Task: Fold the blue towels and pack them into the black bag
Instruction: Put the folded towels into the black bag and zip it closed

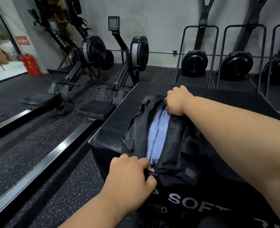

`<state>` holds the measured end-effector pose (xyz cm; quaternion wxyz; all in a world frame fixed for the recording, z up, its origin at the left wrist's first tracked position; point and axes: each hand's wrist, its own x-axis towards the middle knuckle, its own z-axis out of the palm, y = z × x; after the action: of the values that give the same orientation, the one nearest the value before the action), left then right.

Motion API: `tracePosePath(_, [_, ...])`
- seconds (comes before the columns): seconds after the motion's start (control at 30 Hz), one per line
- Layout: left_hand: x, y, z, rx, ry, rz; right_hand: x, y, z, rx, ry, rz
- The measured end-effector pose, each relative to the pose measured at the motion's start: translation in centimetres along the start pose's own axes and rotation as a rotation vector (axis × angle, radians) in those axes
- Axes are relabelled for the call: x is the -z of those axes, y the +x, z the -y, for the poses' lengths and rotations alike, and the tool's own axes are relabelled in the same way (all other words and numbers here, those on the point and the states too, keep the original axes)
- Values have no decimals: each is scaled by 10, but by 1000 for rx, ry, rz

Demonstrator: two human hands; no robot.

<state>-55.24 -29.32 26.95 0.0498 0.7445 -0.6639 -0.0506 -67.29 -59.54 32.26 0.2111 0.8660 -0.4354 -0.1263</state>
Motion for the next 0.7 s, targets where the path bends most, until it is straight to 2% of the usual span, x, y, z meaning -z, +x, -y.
tracePosePath(0.2, [25, 8, 13, 20, -82, -142, 3, -10, -24, -126, 246, -58])
tracePosePath(0.27, [29, 12, 18, 59, -131, -201, 3, -20, -36, -165, 300, -43])
tracePosePath(0.4, [33, 29, 31, 191, -86, -303, -4, -49, -55, -223, 413, -32])
tracePosePath(0.53, [38, 39, 32, 303, -165, -229, -6, -95, -61, -264, 511, 23])
tracePosePath(0.7, [23, 35, 24, 368, -274, -129, -16, -130, -54, -228, 589, 72])
